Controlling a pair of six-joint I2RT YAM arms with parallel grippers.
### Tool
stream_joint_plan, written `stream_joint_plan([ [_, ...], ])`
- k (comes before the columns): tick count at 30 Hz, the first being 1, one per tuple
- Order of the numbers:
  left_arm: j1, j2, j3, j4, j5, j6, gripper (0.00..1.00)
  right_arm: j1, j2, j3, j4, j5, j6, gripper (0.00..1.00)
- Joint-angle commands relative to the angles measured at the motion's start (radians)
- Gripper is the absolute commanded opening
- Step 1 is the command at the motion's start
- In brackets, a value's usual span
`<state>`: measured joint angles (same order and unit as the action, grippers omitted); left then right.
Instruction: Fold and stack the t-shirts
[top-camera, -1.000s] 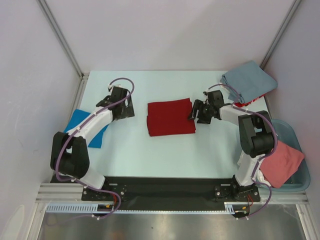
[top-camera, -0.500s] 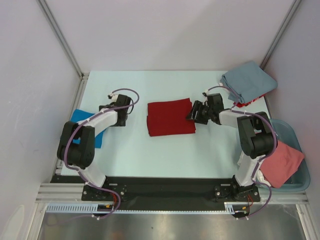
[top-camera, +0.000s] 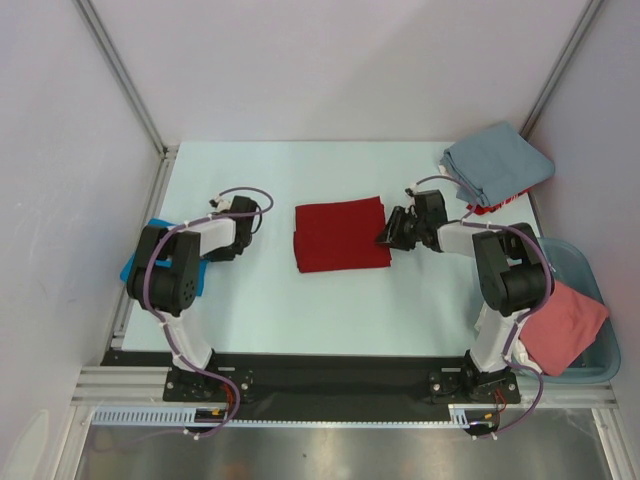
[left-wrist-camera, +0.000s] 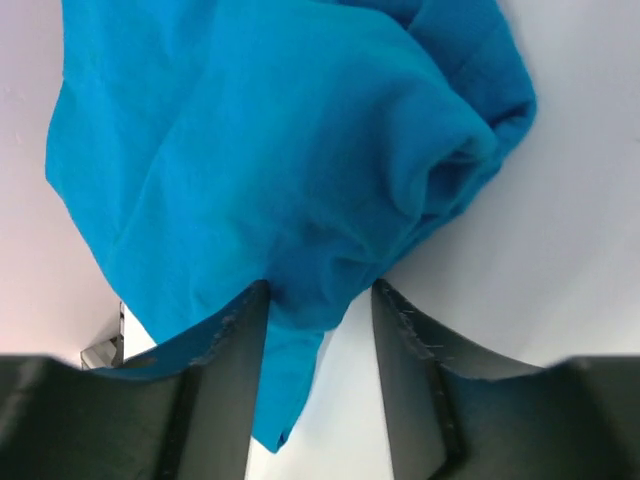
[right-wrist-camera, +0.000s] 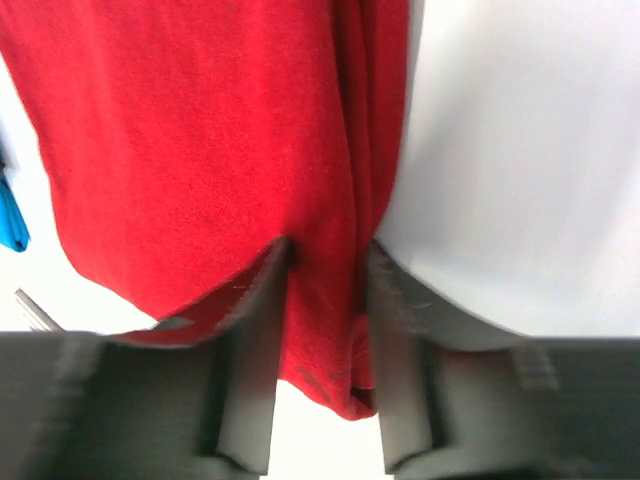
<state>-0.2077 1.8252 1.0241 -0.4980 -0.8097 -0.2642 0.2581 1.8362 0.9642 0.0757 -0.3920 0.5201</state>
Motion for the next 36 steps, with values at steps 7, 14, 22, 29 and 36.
stream_joint_plan([
  [7,0.022,0.054,0.053,-0.037,-0.008,-0.041,0.25,-0.031,-0.031,-0.057,-0.028,0.010,0.003,0.00],
  [14,-0.007,0.039,0.068,-0.051,0.047,-0.056,0.01,-0.094,-0.118,-0.133,-0.071,0.022,0.003,0.00],
  [22,-0.171,0.032,0.203,-0.155,0.139,-0.176,0.00,-0.134,-0.239,-0.199,-0.223,0.035,-0.060,0.00],
  [29,-0.350,0.149,0.457,-0.232,0.259,-0.314,0.00,-0.183,-0.363,-0.277,-0.316,0.074,-0.051,0.00],
  [36,-0.458,0.255,0.676,-0.268,0.331,-0.340,0.58,-0.298,-0.489,-0.337,-0.413,0.154,-0.052,0.27],
])
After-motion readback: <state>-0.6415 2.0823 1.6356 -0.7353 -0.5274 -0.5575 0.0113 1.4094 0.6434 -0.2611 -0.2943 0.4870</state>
